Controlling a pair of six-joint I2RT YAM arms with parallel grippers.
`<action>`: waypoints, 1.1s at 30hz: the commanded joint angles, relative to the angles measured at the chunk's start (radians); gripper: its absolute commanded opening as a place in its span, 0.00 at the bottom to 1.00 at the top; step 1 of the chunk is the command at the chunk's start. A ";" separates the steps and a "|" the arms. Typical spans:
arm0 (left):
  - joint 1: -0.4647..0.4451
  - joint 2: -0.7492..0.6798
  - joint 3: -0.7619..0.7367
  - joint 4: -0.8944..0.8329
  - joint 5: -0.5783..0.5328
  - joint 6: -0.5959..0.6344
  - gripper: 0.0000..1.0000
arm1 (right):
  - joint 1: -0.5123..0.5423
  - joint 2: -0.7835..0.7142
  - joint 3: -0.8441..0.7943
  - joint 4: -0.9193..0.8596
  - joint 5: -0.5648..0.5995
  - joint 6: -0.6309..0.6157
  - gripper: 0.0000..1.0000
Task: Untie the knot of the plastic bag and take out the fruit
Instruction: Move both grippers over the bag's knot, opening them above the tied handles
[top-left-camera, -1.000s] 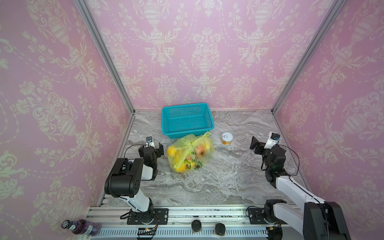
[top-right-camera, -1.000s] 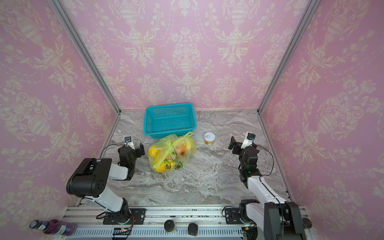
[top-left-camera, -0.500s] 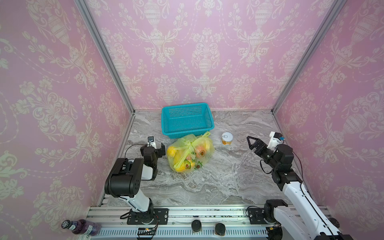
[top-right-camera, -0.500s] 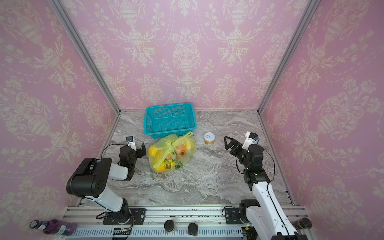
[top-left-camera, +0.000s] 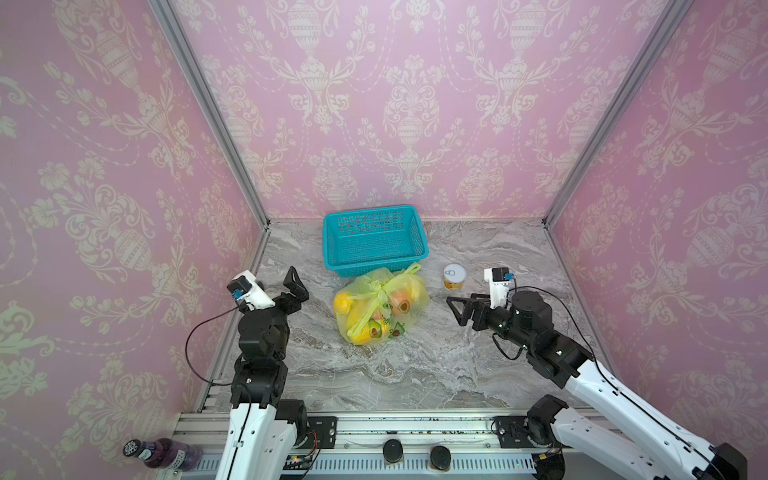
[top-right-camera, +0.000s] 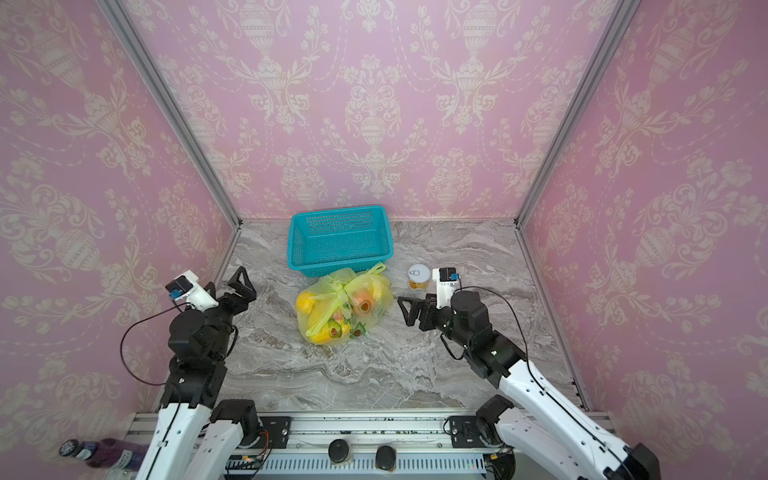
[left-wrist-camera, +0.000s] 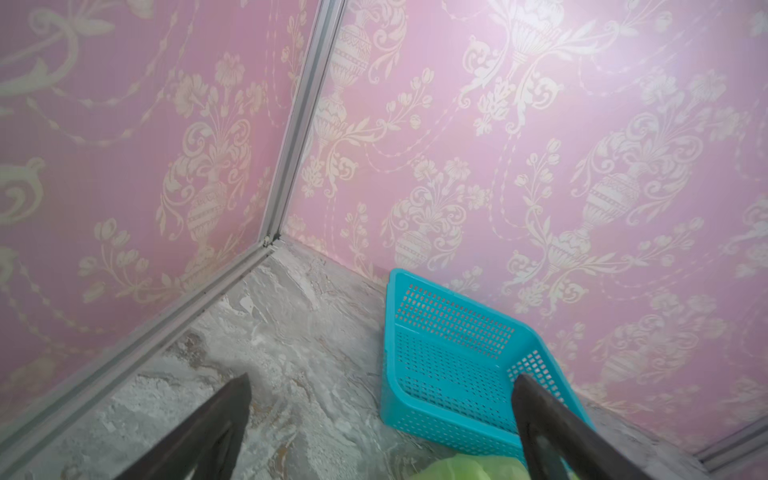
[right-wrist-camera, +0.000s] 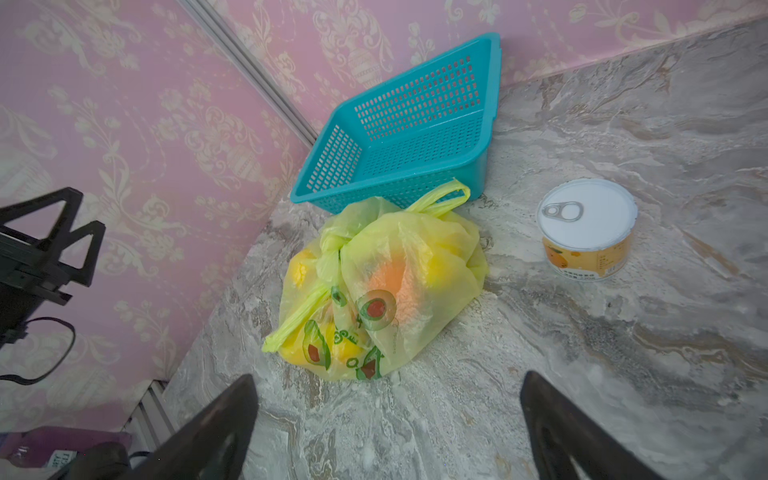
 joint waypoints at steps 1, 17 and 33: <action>0.013 -0.027 0.020 -0.272 0.245 -0.207 0.99 | 0.082 0.064 0.069 -0.079 0.153 -0.088 0.98; -0.007 0.462 0.056 0.026 0.292 -0.171 0.86 | 0.134 0.627 0.425 -0.084 0.125 -0.175 0.87; -0.289 0.717 0.101 0.092 0.235 -0.062 0.79 | 0.163 1.049 0.781 -0.210 0.229 -0.160 0.34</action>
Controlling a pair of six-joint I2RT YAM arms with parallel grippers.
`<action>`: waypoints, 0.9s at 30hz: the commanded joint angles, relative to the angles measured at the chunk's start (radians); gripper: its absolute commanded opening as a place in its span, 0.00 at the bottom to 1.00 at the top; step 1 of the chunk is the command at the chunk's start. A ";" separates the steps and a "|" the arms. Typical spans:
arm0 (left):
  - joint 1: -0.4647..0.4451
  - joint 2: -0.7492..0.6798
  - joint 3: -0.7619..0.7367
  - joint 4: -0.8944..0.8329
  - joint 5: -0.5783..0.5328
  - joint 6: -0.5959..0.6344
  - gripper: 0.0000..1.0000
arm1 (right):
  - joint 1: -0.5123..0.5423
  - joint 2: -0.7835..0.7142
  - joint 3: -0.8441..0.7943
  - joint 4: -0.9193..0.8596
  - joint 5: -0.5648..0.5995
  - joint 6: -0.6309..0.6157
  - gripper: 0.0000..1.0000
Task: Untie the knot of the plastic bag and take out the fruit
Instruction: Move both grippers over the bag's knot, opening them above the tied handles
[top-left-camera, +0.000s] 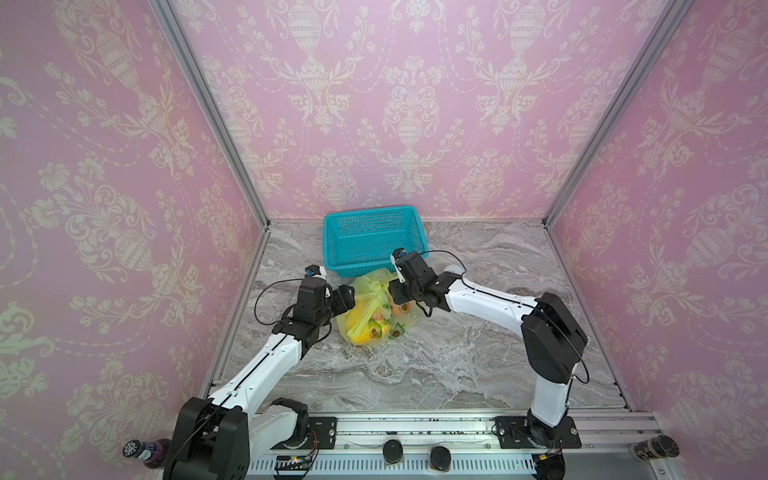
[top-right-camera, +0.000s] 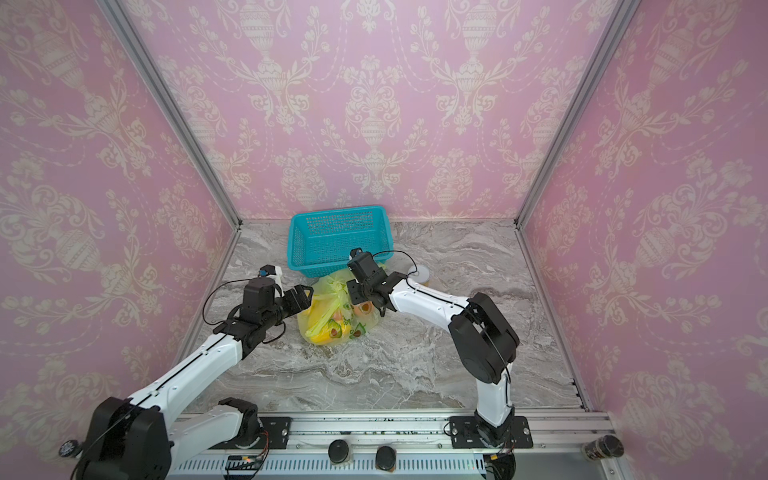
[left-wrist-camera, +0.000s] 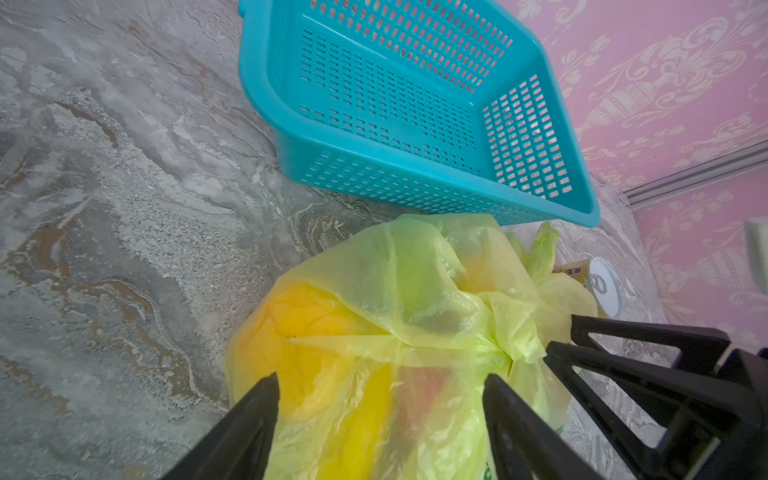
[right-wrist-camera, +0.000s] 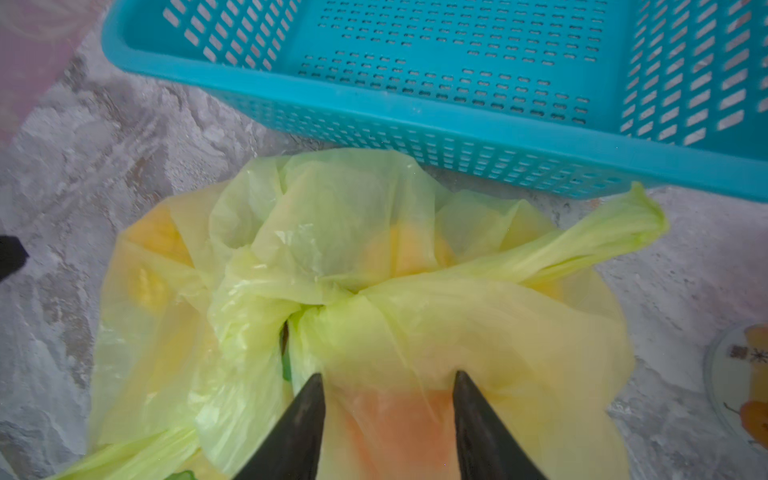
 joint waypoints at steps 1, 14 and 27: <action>-0.045 0.034 0.041 0.027 -0.001 0.048 0.79 | 0.005 0.005 0.025 -0.048 0.070 0.015 0.27; -0.137 0.194 0.137 0.024 0.076 0.094 0.80 | 0.007 -0.146 -0.182 0.098 0.089 0.070 0.00; -0.143 0.275 0.174 0.041 0.142 0.083 0.81 | 0.046 -0.295 -0.386 0.215 0.101 0.085 0.00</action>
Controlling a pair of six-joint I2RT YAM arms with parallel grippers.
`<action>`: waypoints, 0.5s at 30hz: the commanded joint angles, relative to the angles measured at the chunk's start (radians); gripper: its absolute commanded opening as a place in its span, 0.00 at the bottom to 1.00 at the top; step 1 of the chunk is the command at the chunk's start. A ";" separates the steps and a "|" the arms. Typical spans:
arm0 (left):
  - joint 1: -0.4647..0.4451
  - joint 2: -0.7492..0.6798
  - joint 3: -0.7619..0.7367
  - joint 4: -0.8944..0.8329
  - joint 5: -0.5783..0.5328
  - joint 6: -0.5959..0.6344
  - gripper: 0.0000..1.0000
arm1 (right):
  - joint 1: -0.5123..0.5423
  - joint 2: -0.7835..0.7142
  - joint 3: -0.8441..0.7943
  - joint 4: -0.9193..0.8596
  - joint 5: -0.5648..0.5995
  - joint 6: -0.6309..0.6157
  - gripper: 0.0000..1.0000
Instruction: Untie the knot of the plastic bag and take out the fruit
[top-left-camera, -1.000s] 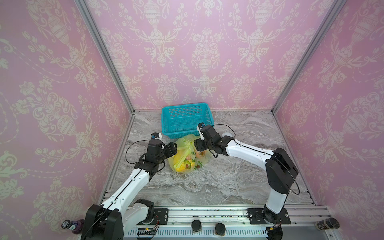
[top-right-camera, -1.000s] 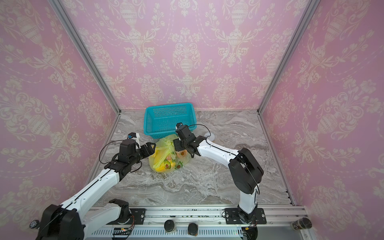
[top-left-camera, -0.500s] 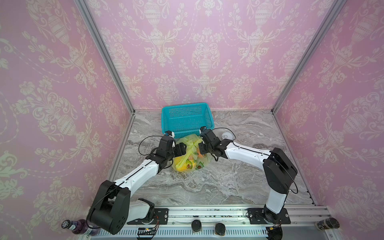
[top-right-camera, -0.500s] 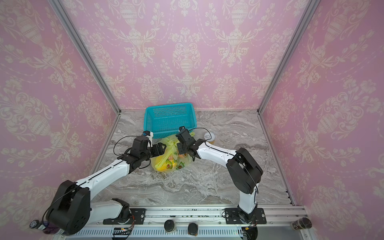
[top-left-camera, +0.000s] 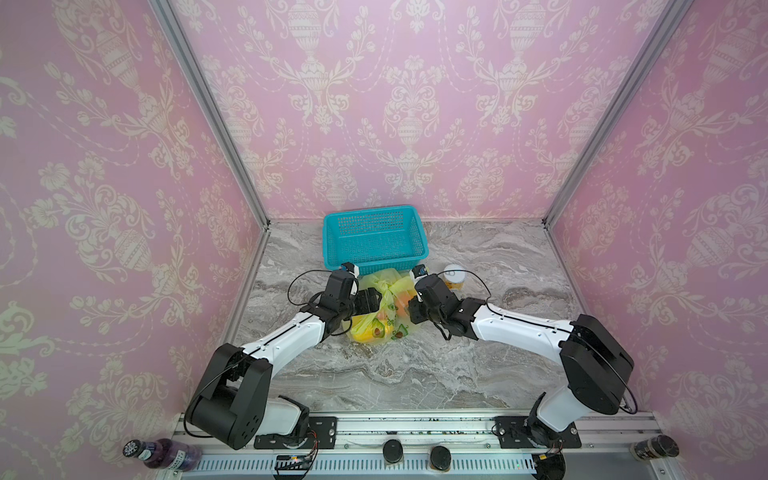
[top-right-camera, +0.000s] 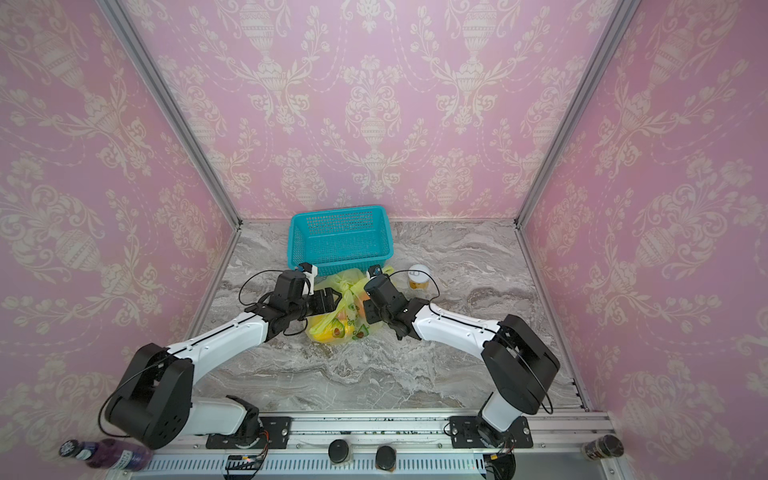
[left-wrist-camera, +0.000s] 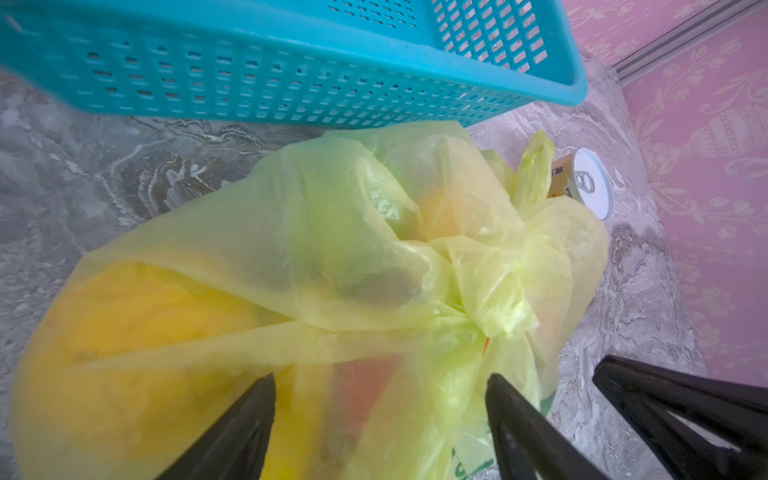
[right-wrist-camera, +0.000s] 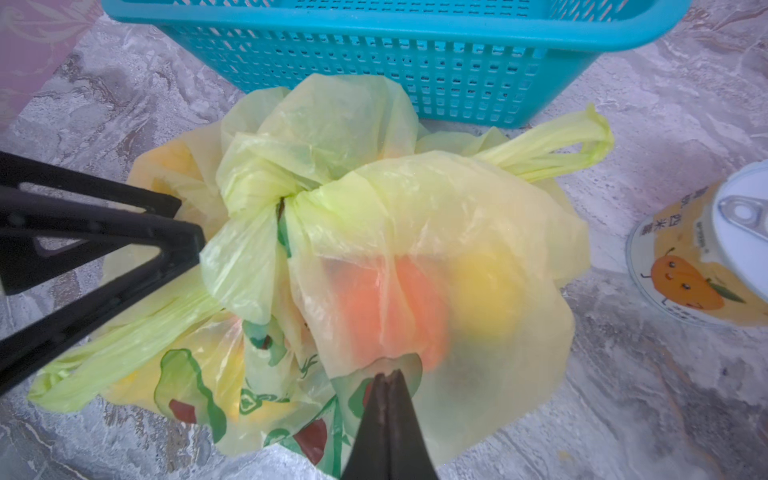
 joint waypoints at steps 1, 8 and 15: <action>-0.006 0.035 0.038 0.021 0.046 0.018 0.81 | 0.004 -0.005 0.003 0.022 0.016 0.029 0.00; -0.006 0.115 0.072 0.009 0.068 0.021 0.55 | 0.009 0.041 0.041 0.002 0.032 0.016 0.65; -0.006 0.146 0.106 -0.034 0.071 0.045 0.00 | 0.013 0.108 0.113 -0.062 0.059 -0.005 0.78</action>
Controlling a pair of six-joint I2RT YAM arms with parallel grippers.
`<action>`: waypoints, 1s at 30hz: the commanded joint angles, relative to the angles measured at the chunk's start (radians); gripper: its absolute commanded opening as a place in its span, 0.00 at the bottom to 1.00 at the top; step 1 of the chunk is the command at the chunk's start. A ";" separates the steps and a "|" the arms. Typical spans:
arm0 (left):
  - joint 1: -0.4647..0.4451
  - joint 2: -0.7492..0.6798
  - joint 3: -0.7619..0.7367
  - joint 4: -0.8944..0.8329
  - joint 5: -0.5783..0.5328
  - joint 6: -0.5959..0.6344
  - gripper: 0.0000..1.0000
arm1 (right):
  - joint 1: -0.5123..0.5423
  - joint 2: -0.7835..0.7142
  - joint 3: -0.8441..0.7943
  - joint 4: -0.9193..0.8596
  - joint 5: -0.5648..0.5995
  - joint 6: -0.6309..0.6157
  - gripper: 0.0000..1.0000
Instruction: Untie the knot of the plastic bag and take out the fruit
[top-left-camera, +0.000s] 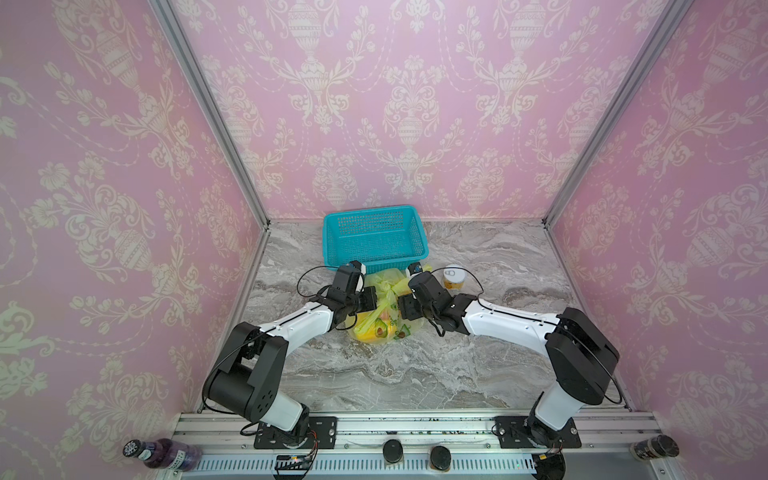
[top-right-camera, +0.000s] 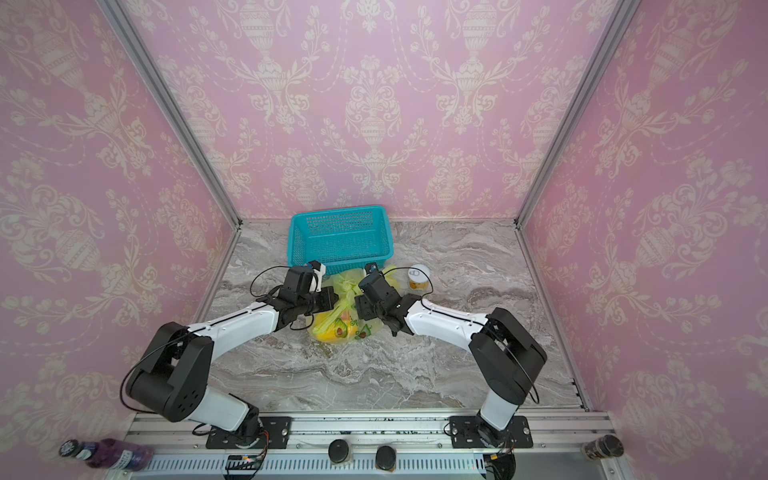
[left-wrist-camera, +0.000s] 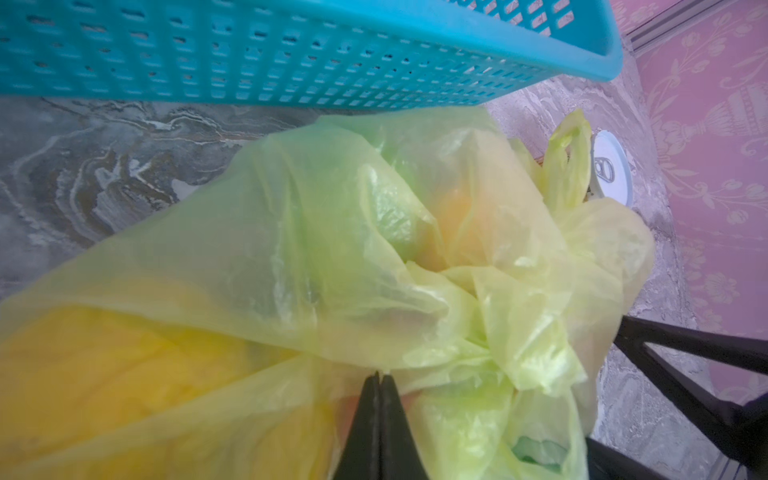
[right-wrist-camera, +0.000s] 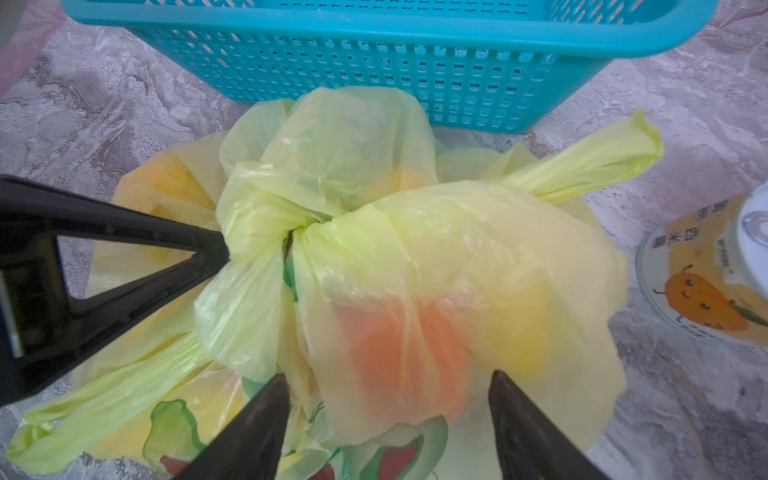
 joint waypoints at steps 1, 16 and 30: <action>-0.006 0.015 0.037 -0.030 0.025 0.031 0.00 | 0.011 0.018 0.034 -0.038 0.036 -0.018 0.76; -0.008 -0.127 -0.023 -0.024 -0.048 0.034 0.00 | 0.017 -0.048 -0.032 0.008 0.079 -0.005 0.00; -0.060 -0.068 0.007 -0.010 0.025 0.017 0.55 | 0.023 -0.134 -0.146 0.099 0.084 0.022 0.00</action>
